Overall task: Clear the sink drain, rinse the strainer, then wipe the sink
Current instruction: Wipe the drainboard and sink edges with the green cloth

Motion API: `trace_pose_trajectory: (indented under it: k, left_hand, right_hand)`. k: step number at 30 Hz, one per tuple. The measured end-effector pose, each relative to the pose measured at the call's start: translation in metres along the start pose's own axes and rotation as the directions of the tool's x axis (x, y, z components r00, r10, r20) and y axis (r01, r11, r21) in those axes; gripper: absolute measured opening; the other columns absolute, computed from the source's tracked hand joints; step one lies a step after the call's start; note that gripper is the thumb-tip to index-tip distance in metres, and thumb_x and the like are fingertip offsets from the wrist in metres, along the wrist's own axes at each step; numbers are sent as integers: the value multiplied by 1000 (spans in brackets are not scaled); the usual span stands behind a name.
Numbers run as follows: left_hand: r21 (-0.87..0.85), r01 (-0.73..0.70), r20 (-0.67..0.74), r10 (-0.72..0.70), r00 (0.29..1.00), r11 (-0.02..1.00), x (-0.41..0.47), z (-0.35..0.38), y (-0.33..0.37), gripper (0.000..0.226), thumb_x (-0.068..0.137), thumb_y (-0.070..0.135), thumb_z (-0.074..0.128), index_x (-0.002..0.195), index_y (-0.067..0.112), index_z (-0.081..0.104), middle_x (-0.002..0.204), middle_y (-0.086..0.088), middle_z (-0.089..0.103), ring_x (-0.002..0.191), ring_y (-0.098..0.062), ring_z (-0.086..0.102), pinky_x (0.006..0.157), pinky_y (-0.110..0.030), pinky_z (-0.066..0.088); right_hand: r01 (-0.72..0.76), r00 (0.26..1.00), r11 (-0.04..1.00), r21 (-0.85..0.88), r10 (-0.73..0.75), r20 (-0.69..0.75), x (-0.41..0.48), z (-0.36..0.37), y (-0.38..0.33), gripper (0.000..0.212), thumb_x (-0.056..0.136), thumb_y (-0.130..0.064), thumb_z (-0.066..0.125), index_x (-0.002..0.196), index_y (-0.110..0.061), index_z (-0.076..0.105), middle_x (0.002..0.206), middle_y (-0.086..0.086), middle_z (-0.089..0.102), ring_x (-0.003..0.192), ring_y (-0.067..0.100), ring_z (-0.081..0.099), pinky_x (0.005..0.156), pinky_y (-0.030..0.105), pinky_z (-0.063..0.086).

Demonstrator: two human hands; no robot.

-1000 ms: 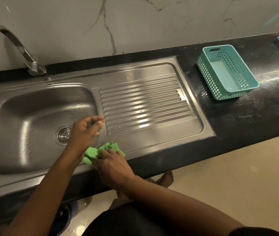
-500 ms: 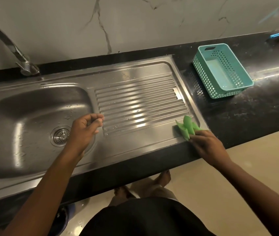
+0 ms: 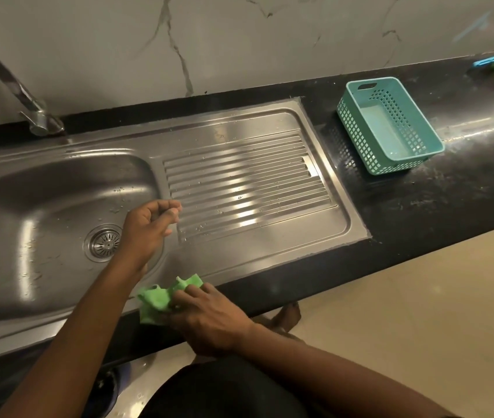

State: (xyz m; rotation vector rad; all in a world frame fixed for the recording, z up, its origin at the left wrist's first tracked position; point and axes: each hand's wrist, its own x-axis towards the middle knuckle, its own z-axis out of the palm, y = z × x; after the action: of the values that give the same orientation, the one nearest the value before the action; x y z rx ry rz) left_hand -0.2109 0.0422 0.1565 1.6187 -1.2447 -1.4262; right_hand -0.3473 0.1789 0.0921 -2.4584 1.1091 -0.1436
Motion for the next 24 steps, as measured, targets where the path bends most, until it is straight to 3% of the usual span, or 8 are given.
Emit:
trace_pose_trajectory:
  k: [2, 4, 7, 12, 15, 18, 20, 24]
  left_hand:
    - [-1, 2, -10, -2, 1000, 1000, 3, -1, 1, 20, 103, 8, 62, 119, 12, 74, 120, -8, 76, 111, -23, 68, 108, -54, 52]
    - [0, 2, -32, -2, 999, 1000, 6, -4, 1, 21, 102, 7, 62, 119, 13, 74, 120, -10, 77, 109, -22, 68, 107, -55, 53]
    - [3, -1, -51, 2, 999, 1000, 7, -12, -4, 19, 103, 10, 64, 114, 19, 76, 118, -6, 78, 112, -23, 71, 105, -53, 54]
    - [-6, 6, -61, -7, 998, 1000, 6, -22, -13, 18, 102, 15, 66, 109, 28, 77, 118, 0, 80, 119, -24, 73, 103, -51, 56]
    - [-20, 13, -64, -14, 998, 1000, 5, -23, -17, 19, 101, 15, 67, 105, 29, 78, 115, 2, 81, 118, -24, 74, 103, -49, 56]
    - [-25, 10, -62, -11, 998, 1000, 4, -23, -18, 19, 102, 14, 66, 107, 29, 77, 116, -1, 80, 118, -24, 73, 102, -48, 56]
    - [-30, 7, -65, -9, 998, 1000, 3, -24, -20, 19, 103, 15, 65, 109, 27, 77, 116, -1, 80, 117, -24, 74, 102, -48, 56]
    - [-26, 4, -62, -5, 998, 1000, 3, -28, -19, 19, 104, 15, 64, 110, 28, 77, 117, 1, 80, 116, -22, 74, 102, -47, 57]
  right_hand:
    - [12, 999, 1000, -22, -13, -43, -8, -6, 14, 57, 99, -29, 62, 154, -31, 48, 136, 4, 49, 115, 24, 51, 92, 40, 45]
    - [-34, 994, 999, -1, 33, -104, -30, -16, 38, 48, 103, -30, 59, 150, -30, 55, 131, 3, 55, 110, 22, 54, 91, 38, 45]
    - [-270, 947, 963, 10, 267, -181, -72, -43, 88, 37, 105, -37, 56, 139, -26, 66, 123, 5, 62, 105, 25, 59, 88, 41, 52]
    - [-736, 655, 676, -43, 694, -298, -124, -107, 179, 26, 103, -31, 60, 123, -20, 72, 115, 6, 63, 99, 25, 61, 83, 46, 60]
    - [-850, 480, 527, 7, 781, -399, -127, -119, 203, 23, 103, -23, 61, 119, -14, 75, 118, 11, 66, 107, 33, 59, 85, 52, 57]
    - [-847, 401, 500, 183, 825, -398, -95, -101, 179, 27, 106, -21, 55, 122, -11, 74, 115, 13, 65, 104, 31, 59, 88, 49, 56]
    - [-811, 417, 532, 243, 818, -397, -66, -78, 147, 30, 106, -15, 53, 130, -15, 71, 117, 10, 63, 104, 28, 59, 88, 45, 56]
    - [-634, 671, 739, 228, 672, -313, 6, -31, 67, 33, 98, -6, 52, 124, -11, 71, 130, 9, 62, 115, 30, 57, 100, 44, 49]
